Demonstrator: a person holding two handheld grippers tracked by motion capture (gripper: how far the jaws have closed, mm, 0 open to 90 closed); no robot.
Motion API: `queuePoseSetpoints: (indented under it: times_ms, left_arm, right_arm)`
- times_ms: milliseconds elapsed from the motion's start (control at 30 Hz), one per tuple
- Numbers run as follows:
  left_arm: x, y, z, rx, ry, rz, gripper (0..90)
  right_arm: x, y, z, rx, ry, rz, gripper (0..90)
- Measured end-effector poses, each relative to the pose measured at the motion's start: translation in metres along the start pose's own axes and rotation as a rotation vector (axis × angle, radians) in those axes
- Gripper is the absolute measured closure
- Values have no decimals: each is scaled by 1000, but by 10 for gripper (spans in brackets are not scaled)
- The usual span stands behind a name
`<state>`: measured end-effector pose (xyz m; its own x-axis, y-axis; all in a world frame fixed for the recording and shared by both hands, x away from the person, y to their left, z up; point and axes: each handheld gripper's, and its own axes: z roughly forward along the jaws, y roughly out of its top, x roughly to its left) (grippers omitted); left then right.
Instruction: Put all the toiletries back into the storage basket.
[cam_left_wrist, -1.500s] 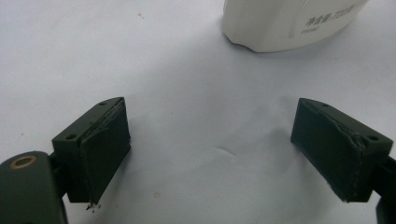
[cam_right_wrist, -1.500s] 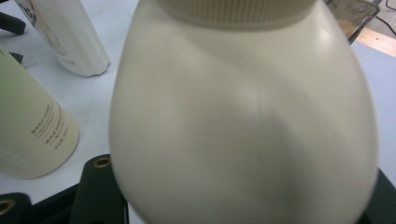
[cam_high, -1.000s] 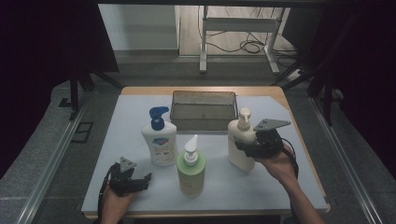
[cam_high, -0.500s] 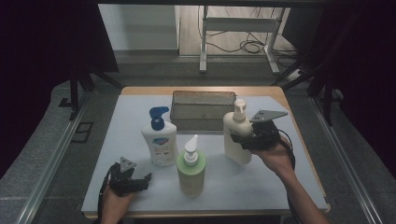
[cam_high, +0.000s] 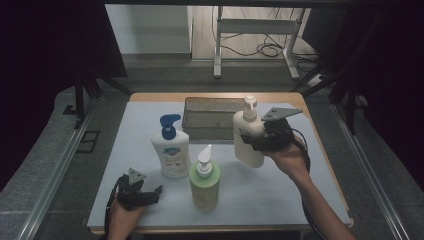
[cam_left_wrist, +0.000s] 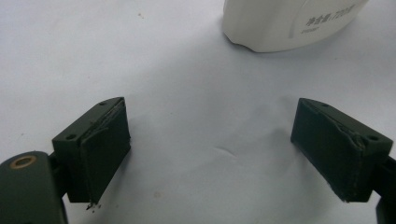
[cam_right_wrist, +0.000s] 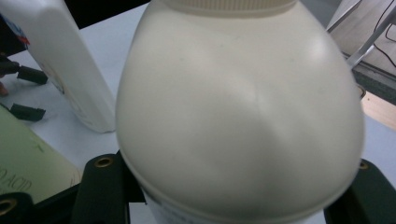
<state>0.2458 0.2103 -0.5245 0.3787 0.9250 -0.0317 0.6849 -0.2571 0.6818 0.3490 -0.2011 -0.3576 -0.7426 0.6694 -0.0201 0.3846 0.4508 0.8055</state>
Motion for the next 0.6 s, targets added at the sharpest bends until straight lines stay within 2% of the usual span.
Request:
queuePoseSetpoints:
  times_ms: [600]
  left_arm:
    - [0, 0, 0, -1, 0, 0, 113]
  right_arm:
    - [-3, 34, 13, -37, -24, 6, 393]
